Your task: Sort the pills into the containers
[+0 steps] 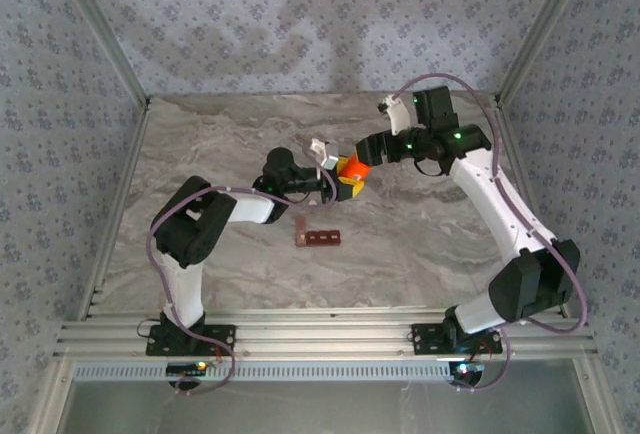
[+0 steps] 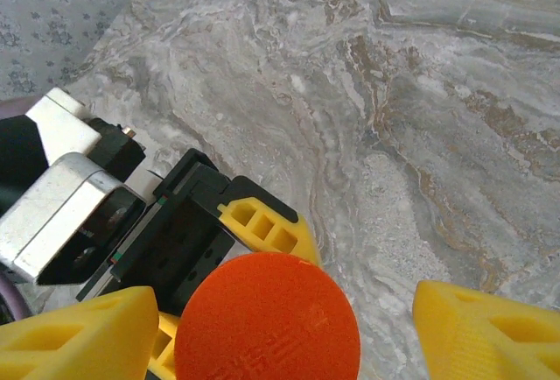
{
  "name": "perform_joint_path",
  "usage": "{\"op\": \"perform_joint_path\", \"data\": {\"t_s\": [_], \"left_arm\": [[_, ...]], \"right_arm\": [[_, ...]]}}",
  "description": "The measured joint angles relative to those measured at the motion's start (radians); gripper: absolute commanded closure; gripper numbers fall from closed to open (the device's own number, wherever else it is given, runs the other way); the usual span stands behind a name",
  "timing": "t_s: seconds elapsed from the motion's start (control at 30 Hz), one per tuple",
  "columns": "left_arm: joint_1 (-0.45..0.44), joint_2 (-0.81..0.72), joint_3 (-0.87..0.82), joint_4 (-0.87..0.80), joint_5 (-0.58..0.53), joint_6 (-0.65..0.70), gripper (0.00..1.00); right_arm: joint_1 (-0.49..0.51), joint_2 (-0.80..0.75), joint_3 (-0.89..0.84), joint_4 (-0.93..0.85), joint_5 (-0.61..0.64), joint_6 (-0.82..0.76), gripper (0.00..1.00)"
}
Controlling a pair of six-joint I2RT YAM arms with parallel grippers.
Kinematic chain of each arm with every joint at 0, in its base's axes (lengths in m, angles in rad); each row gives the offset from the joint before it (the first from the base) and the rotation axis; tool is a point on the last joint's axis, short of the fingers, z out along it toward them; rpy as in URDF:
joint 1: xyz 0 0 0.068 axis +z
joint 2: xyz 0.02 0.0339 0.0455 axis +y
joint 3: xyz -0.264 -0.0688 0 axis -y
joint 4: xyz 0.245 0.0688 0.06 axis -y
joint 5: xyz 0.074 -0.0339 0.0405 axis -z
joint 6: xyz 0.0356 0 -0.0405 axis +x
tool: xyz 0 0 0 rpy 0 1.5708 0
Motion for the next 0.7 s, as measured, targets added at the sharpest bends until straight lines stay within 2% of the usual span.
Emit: {"op": "perform_joint_path", "data": {"t_s": [0.17,0.4,0.7], "left_arm": [[0.0,0.0,0.0,-0.006,0.0,0.0,1.0],[0.0,0.0,0.0,-0.01,0.002,0.0,1.0],[0.002,0.0,-0.001,-0.016,-0.002,-0.012,1.0]], "right_arm": [[0.003,0.022,0.004,0.0,0.0,0.0,0.26],[0.014,0.025,0.004,0.003,-0.014,0.0,0.5],[0.014,0.018,-0.03,0.055,-0.02,0.054,0.52]]}}
